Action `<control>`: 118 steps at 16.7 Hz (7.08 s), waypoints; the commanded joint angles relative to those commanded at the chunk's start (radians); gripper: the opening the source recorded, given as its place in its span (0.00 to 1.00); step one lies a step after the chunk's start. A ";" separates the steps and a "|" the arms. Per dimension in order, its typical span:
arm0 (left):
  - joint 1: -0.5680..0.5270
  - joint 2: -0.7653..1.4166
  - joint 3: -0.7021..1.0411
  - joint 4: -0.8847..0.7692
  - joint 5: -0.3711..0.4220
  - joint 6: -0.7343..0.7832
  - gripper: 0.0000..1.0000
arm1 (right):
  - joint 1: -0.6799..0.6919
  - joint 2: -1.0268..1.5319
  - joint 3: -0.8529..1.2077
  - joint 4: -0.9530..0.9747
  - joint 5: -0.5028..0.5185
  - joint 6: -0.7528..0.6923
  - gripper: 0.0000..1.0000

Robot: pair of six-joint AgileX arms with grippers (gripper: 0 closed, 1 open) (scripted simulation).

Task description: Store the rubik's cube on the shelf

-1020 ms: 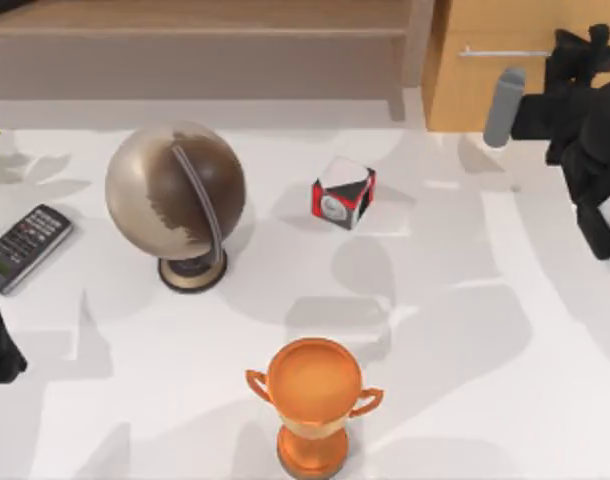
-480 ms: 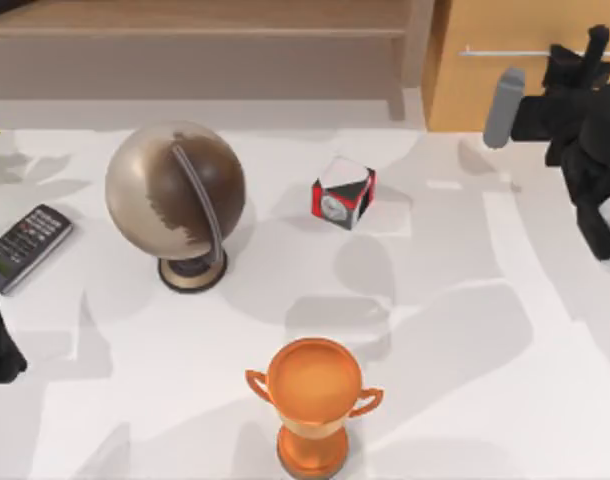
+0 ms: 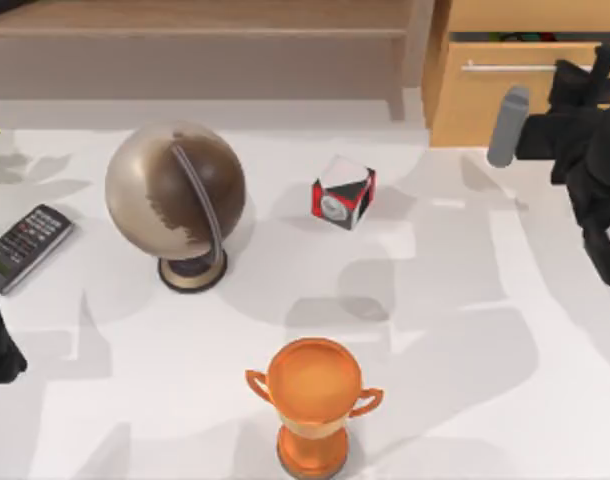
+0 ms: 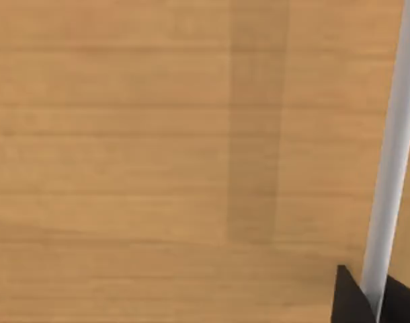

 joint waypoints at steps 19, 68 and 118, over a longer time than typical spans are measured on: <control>0.000 0.000 0.000 0.000 0.000 0.000 1.00 | 0.067 -0.169 -0.427 0.253 0.065 0.004 0.00; 0.000 0.000 0.000 0.000 0.000 0.000 1.00 | 0.169 -0.246 -0.745 0.499 0.170 0.007 1.00; 0.000 0.000 0.000 0.000 0.000 0.000 1.00 | -0.053 0.209 1.476 -2.726 -0.226 1.403 1.00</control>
